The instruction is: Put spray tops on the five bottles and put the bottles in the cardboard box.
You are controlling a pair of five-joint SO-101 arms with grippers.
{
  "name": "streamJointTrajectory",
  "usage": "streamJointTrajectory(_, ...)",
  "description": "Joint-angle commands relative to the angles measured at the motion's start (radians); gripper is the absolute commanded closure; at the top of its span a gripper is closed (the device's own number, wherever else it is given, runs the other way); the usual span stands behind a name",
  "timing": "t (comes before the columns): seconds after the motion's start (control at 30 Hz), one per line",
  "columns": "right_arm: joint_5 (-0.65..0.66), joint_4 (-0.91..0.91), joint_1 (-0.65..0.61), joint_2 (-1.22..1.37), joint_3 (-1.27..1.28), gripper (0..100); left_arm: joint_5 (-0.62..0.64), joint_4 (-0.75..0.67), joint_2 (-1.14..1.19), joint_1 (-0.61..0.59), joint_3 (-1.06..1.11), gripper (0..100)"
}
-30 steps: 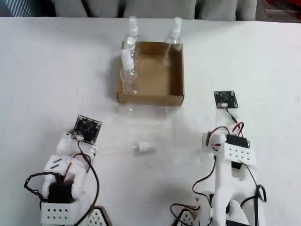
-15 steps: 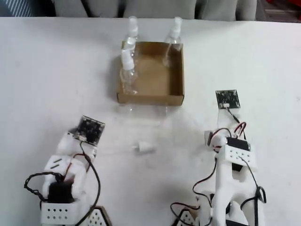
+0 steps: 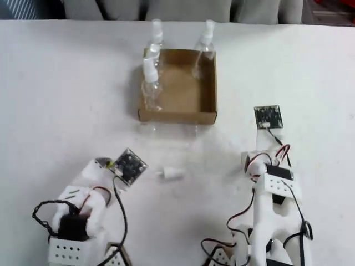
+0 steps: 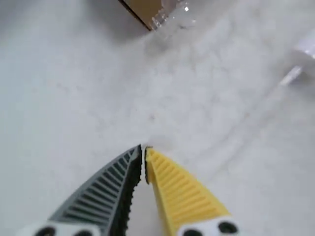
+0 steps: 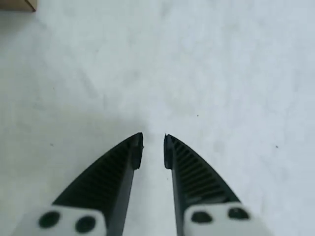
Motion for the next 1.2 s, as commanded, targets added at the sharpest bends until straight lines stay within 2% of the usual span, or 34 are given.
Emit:
streamJointTrajectory(0.0,0.011,-0.019,0.01,-0.012,-0.008,96.1,-0.011,0.06,-0.001,0.025,-0.147,98)
streamJointTrajectory(0.1,0.005,-0.048,0.016,-0.012,-0.005,96.1,-0.011,0.103,0.051,0.025,-0.244,98)
streamJointTrajectory(0.23,0.005,-0.079,0.016,0.031,-0.009,96.1,-0.023,0.133,0.246,0.036,-0.394,98)
streamJointTrajectory(0.43,0.005,-0.088,0.018,0.101,-0.043,96.1,-0.1,0.218,0.512,0.182,-0.552,98)
streamJointTrajectory(0.53,0.005,-0.088,0.019,0.104,-0.046,96.1,-0.158,0.224,0.562,0.274,-0.565,98)
streamJointTrajectory(0.73,0.008,-0.088,0.019,0.104,-0.046,96.1,-0.353,0.252,0.604,0.456,-0.512,98)
streamJointTrajectory(0.93,0.008,-0.088,0.031,0.104,-0.046,96.1,-0.362,0.195,0.641,0.564,-0.5,97)
streamJointTrajectory(1.17,0.011,-0.088,0.033,0.104,-0.046,96.1,-0.365,0.078,0.762,0.57,-0.506,81)
